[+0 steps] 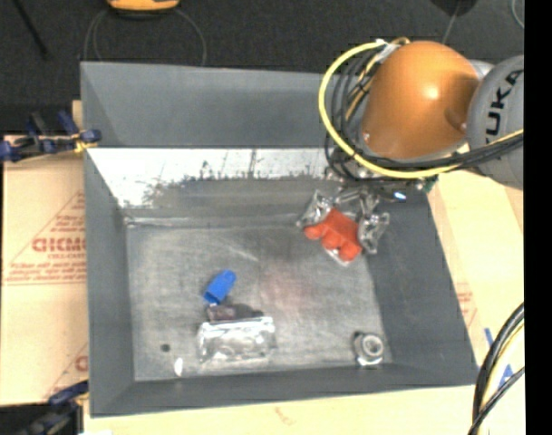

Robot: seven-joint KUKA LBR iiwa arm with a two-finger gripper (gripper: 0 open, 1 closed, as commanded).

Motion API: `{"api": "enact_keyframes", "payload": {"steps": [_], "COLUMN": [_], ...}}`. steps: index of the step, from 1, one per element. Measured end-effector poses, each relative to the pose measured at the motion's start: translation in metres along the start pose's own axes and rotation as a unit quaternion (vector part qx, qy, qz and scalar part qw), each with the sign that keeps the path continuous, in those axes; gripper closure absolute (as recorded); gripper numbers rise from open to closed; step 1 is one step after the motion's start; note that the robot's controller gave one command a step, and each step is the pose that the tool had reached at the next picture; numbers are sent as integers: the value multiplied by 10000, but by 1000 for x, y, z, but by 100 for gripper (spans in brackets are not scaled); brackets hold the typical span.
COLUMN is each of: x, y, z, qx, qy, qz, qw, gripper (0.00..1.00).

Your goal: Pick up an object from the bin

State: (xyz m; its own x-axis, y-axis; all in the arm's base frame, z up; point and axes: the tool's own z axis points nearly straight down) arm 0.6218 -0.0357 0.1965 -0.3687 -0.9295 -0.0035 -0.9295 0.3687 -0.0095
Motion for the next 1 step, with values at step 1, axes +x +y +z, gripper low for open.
{"api": "enact_keyframes", "payload": {"steps": [1], "x": [-6], "y": [-8], "z": [-41], "qx": [-4], "qy": [-3], "qz": [11], "qw": [10000], "gripper": [100]}}
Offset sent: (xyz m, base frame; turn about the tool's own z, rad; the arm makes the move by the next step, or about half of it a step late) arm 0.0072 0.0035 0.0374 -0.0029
